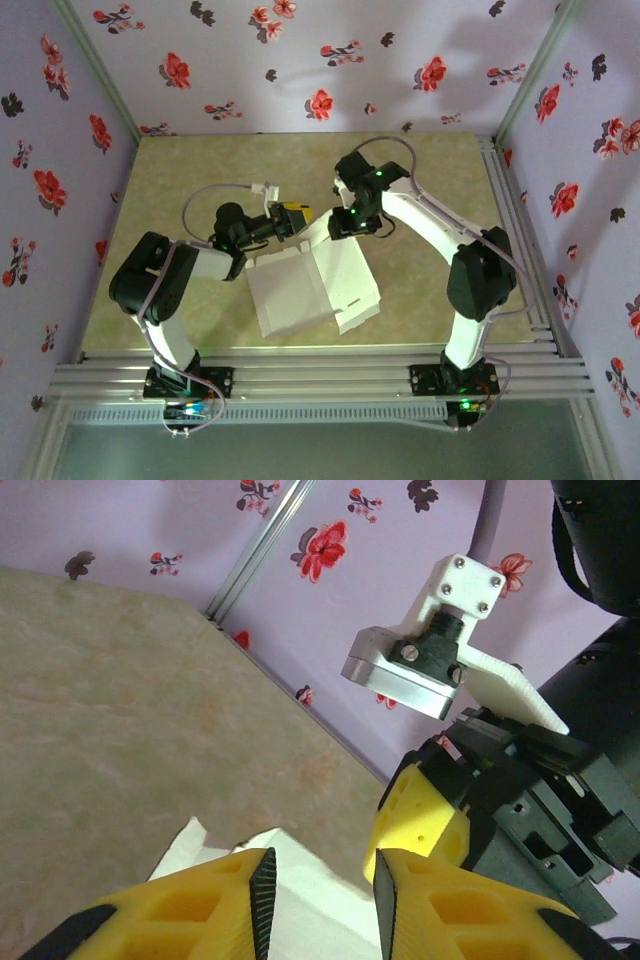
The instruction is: Fold the paper box
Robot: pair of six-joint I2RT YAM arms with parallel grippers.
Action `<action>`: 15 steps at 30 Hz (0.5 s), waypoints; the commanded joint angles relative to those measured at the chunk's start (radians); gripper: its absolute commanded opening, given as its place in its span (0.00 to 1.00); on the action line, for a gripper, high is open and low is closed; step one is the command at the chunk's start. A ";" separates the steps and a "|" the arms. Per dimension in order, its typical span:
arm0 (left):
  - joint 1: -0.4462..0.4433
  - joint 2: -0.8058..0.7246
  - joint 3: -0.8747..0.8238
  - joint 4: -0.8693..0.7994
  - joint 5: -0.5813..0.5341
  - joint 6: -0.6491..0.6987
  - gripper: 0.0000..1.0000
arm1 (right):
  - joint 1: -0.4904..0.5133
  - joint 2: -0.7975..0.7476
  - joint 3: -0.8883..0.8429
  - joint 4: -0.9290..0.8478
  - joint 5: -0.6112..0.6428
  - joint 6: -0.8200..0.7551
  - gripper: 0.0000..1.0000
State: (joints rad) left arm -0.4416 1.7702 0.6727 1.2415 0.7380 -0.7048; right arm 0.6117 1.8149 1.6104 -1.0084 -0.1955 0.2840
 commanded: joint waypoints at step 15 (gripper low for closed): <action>0.017 0.023 0.000 -0.005 0.030 0.013 0.34 | -0.246 -0.162 -0.439 0.391 -0.266 0.029 0.51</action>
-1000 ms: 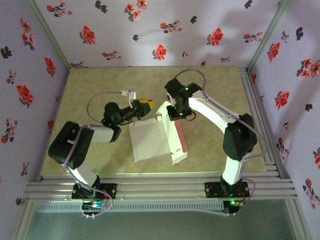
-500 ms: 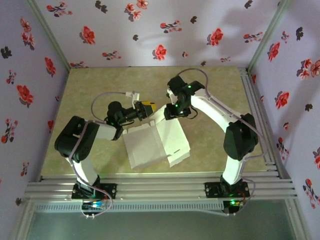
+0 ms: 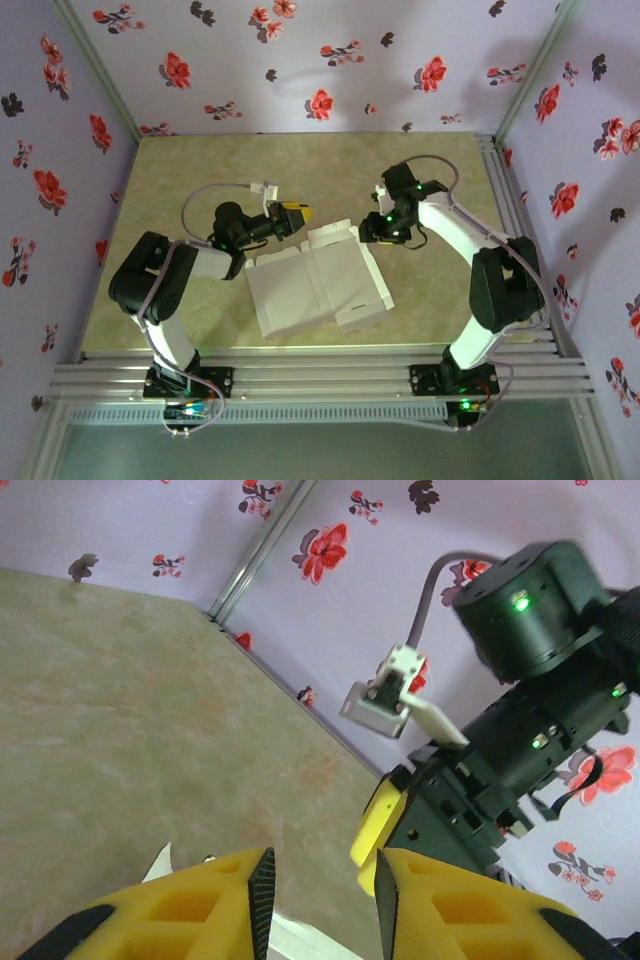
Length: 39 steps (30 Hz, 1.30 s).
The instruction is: Fold the paper box
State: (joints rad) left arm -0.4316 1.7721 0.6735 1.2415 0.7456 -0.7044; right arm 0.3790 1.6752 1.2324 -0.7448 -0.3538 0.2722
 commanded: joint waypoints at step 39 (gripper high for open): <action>-0.291 0.027 0.136 -0.786 -0.204 0.052 0.27 | -0.142 0.221 -0.234 0.531 -0.337 0.149 0.37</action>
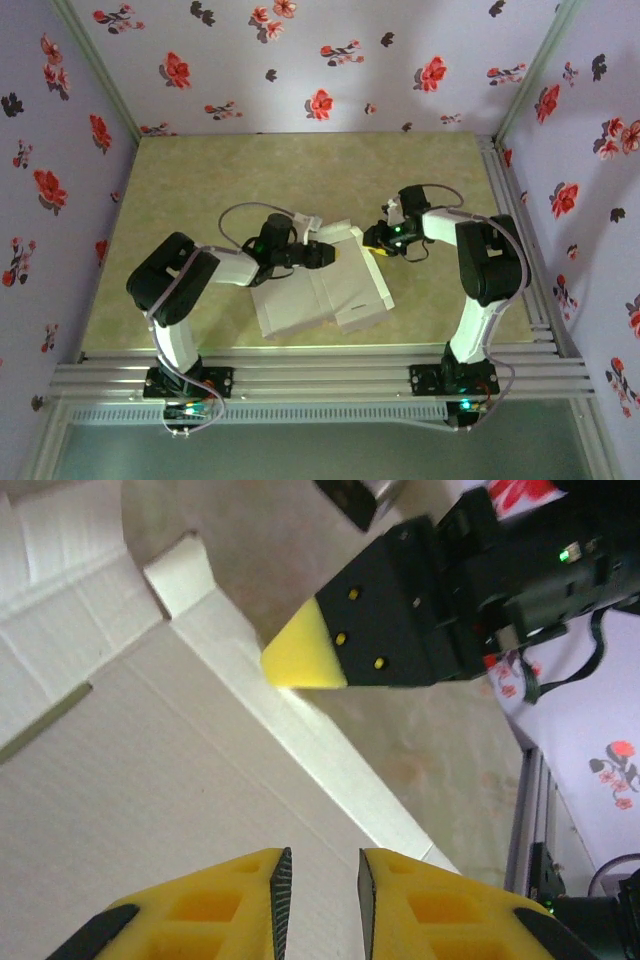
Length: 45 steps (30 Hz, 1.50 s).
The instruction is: Fold the paper box
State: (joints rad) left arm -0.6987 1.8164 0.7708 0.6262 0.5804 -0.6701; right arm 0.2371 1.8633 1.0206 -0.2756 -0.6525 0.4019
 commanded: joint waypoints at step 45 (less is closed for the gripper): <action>-0.069 0.083 0.176 -0.546 -0.268 -0.021 0.21 | -0.008 0.012 -0.007 0.017 0.033 -0.057 0.11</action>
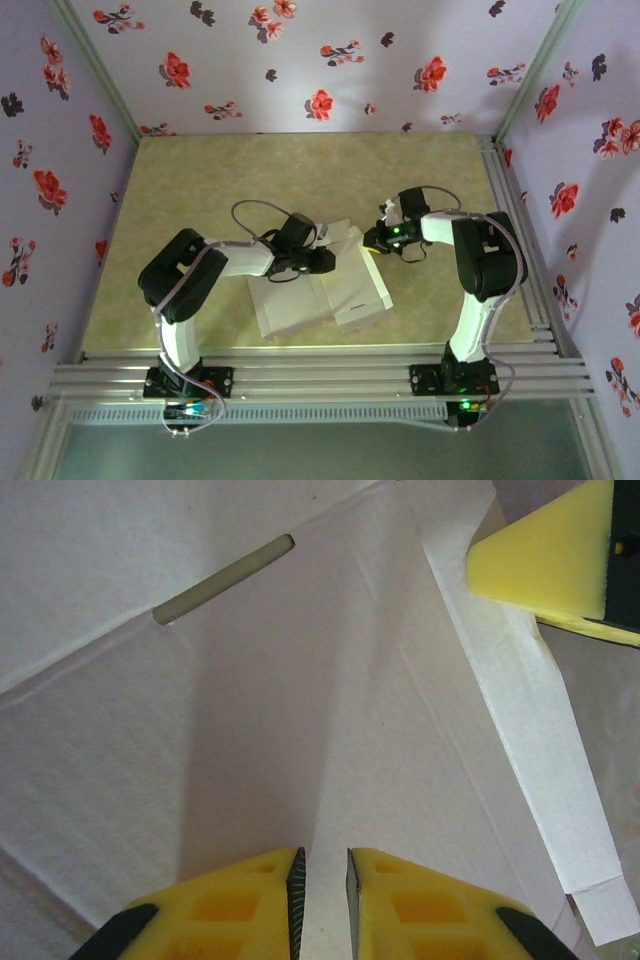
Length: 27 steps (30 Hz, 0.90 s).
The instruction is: Fold the paper box
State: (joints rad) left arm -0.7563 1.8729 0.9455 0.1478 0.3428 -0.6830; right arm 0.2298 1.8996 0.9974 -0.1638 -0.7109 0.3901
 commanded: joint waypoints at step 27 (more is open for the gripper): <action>-0.018 0.032 -0.001 -0.053 -0.035 -0.016 0.20 | -0.001 -0.112 -0.090 -0.015 0.077 -0.011 0.07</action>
State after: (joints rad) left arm -0.7624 1.8748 0.9466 0.1486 0.3393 -0.6830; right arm 0.2333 1.8053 0.9005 -0.1970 -0.6823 0.3668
